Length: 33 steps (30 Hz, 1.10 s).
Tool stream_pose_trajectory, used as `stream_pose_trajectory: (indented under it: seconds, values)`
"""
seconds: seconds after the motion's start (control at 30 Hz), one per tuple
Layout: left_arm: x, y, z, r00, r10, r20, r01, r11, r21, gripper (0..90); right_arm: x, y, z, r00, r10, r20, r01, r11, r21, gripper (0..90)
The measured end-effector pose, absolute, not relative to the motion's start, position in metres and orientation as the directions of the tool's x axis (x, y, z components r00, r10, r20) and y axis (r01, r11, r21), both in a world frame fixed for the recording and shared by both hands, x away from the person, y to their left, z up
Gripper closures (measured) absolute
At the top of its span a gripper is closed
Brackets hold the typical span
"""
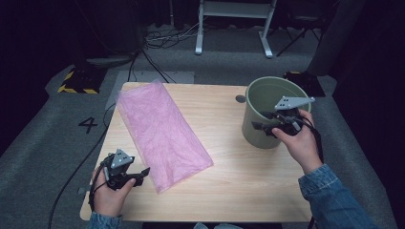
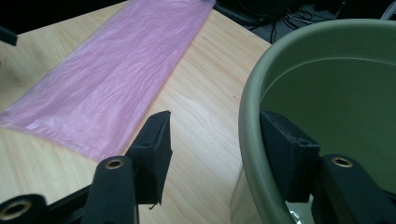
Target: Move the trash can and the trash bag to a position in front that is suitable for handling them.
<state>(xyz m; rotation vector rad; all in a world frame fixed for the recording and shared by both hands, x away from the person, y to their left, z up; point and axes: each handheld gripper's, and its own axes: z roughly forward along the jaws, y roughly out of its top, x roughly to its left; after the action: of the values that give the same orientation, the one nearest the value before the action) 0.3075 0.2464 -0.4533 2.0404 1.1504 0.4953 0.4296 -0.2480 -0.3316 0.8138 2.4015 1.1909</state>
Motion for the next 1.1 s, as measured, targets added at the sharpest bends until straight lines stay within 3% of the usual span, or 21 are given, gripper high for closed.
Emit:
stream_pose_trajectory:
  seconds: [1.1]
  values:
    - [0.303, 0.251, -0.448, 0.517, 0.853, -0.071, 0.582, -0.290, 0.759, 28.8, 0.295, -0.217, -0.329, -0.929, 0.366, 0.055, 0.254, 0.524, 0.813, 52.8]
